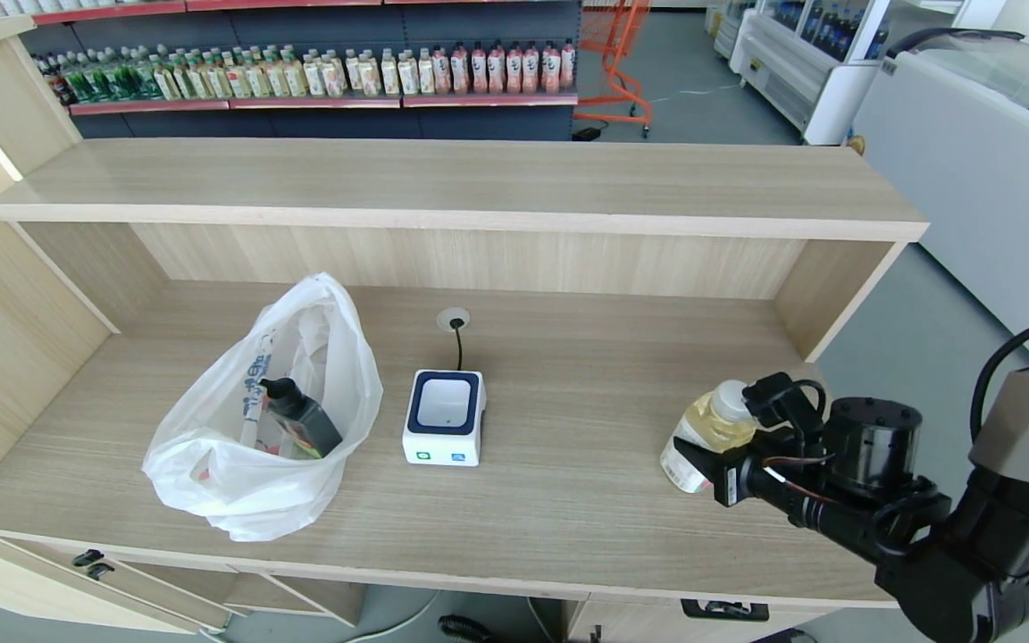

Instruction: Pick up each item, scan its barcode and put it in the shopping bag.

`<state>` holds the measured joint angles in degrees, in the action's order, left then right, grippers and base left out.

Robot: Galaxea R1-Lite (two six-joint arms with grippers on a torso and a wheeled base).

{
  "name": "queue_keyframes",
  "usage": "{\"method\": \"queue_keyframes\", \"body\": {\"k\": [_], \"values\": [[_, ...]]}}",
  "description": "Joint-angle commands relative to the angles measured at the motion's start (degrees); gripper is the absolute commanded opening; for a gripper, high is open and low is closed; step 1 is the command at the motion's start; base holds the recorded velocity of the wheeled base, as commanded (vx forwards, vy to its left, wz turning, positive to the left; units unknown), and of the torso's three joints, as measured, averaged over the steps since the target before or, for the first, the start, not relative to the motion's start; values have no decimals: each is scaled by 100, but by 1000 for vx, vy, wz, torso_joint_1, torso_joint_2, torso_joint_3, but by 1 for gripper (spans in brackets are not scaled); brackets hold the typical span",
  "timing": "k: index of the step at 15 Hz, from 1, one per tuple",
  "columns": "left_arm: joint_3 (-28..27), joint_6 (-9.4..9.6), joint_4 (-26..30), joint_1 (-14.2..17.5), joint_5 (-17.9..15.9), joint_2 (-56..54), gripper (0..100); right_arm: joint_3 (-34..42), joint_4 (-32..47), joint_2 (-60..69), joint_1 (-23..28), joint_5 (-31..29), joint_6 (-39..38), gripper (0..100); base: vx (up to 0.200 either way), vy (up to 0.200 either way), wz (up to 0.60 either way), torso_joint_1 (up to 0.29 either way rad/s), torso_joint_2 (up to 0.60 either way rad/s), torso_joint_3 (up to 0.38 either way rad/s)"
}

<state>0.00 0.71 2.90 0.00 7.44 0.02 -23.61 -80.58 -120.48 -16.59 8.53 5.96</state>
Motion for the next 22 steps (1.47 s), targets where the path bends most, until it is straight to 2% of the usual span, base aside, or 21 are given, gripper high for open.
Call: {"method": "queue_keyframes", "body": {"k": [1,4,5,7,9,11,14,18,22], "values": [[0,0,0,0,3,-2,100,41,-19,-11,-2,-10,-7,0,0,0,0,0,0,0],[0,0,0,0,3,-2,100,-231,104,596,60,43,-104,0,0,0,0,0,0,0],[0,0,0,0,3,-2,100,-398,438,1035,60,280,-130,0,0,0,0,0,0,0],[0,0,0,0,3,6,100,-768,1580,2055,68,1449,-315,0,0,0,0,0,0,0],[0,0,0,0,3,-2,100,-864,2380,2986,68,3225,-1071,0,0,0,0,0,0,0],[0,8,0,0,3,-2,100,-820,2828,3443,33,3849,-1378,0,0,0,0,0,0,0],[0,0,0,0,3,6,100,-671,2908,3742,-266,3858,-1150,0,0,0,0,0,0,0],[0,0,0,0,3,-2,100,-855,3373,4226,-688,4130,-2521,0,0,0,0,0,0,0],[0,0,0,0,3,-2,100,-987,3707,4173,-1162,3989,-2565,0,0,0,0,0,0,0]]}}
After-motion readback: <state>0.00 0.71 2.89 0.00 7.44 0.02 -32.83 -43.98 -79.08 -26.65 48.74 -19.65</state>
